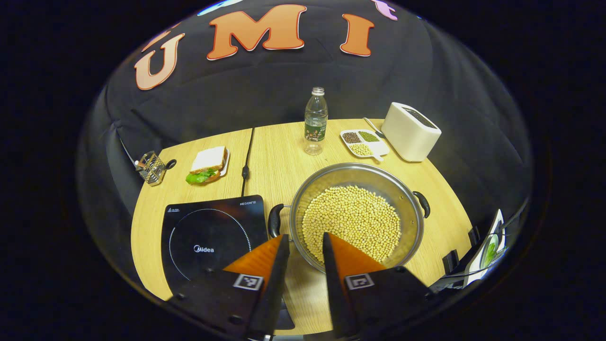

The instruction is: First push the handle of the pot to place it horizontally, then grasp the pot with both hands and set it on the induction cooktop.

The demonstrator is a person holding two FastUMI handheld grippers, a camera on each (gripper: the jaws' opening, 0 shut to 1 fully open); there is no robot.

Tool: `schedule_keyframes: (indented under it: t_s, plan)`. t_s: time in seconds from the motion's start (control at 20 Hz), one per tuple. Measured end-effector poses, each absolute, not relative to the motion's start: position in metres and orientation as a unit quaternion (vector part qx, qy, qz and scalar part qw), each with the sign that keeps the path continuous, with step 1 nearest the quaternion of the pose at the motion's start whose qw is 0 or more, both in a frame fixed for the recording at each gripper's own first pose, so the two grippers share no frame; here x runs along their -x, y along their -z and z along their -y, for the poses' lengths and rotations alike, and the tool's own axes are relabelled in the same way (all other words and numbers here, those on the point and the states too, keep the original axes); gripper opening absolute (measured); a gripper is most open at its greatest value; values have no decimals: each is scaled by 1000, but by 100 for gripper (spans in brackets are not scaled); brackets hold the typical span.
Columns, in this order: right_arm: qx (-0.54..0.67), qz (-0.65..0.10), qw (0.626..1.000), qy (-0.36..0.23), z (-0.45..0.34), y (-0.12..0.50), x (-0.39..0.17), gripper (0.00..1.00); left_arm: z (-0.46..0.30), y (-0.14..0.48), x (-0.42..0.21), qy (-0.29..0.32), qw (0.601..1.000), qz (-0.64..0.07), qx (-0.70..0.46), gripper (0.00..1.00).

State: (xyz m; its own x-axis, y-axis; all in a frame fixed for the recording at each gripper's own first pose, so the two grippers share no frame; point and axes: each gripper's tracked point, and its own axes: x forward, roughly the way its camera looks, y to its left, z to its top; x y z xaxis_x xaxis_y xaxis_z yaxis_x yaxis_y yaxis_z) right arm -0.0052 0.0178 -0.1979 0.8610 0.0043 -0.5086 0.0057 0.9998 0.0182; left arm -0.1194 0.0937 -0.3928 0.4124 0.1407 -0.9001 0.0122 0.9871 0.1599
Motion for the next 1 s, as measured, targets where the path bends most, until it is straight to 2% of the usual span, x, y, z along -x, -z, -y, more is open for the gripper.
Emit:
schedule_keyframes:
  t_s: [0.1, 0.2, 0.45, 0.6, 1.0]
  plan:
    - [-17, -267, 963, -10, -19, 204, -1, 95, -90, 386, 115, -41, 846, -527, -73, 76]
    - [-27, -275, 961, -16, -25, 212, -5, 95, -89, 382, 111, -44, 850, -520, -69, 89]
    - [-38, -293, 955, -14, -58, 232, -12, 96, -104, 380, 90, -25, 854, -516, -58, 89]
    - [-38, -314, 948, -17, -88, 248, -14, 95, -116, 391, 75, -3, 853, -517, -67, 96]
    - [-47, -390, 918, -50, -180, 312, -25, 96, -119, 436, 62, 46, 834, -549, -24, 96]
